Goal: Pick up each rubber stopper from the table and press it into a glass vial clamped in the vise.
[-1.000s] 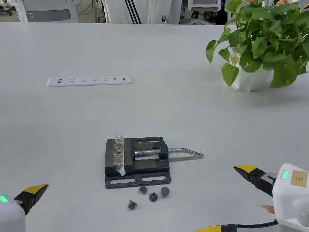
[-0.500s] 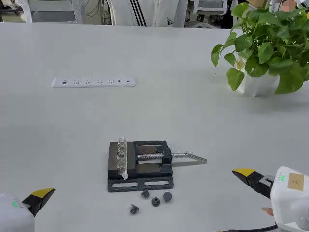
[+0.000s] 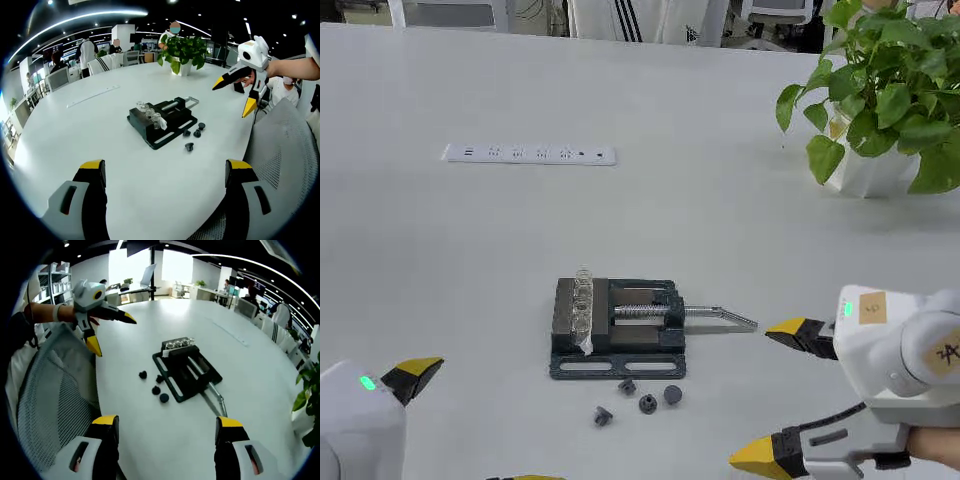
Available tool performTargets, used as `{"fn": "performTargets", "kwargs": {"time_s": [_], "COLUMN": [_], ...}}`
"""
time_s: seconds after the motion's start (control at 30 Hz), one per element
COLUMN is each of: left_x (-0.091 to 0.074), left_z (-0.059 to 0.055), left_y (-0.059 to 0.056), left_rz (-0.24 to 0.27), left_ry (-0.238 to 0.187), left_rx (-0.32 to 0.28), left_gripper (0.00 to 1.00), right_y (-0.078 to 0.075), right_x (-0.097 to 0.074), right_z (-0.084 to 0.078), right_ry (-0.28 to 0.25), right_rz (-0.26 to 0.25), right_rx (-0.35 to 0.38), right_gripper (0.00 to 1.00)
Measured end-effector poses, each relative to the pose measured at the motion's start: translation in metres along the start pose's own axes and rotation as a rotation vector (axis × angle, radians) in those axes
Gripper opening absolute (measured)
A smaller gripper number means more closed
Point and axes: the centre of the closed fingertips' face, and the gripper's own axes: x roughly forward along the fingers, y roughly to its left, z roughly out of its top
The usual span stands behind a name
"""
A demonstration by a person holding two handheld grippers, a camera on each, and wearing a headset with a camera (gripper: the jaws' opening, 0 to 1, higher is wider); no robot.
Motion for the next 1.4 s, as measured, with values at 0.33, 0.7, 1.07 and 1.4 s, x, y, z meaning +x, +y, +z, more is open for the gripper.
{"fn": "performTargets", "kwargs": {"time_s": [0.33,0.7,1.07,1.4], "left_x": [0.002,0.006,0.009,0.012], "left_z": [-0.003,-0.006,-0.011,-0.010], "left_y": [-0.005,-0.007,-0.011,-0.015], "left_rz": [-0.016,-0.027,-0.045,-0.050], "left_ry": [0.018,0.028,0.041,0.036], "left_rx": [0.017,0.016,0.024,0.016], "left_gripper": [0.99,0.99,0.99,0.99], "right_y": [-0.005,0.002,-0.001,-0.002], "right_x": [0.024,0.050,0.074,0.080], "right_z": [0.005,0.006,0.004,0.003], "right_ry": [0.122,0.194,0.238,0.264], "right_rz": [0.097,0.203,0.216,0.234], "right_rx": [-0.143,-0.201,-0.250,-0.267], "right_gripper": [0.54,0.32,0.19,0.12]}}
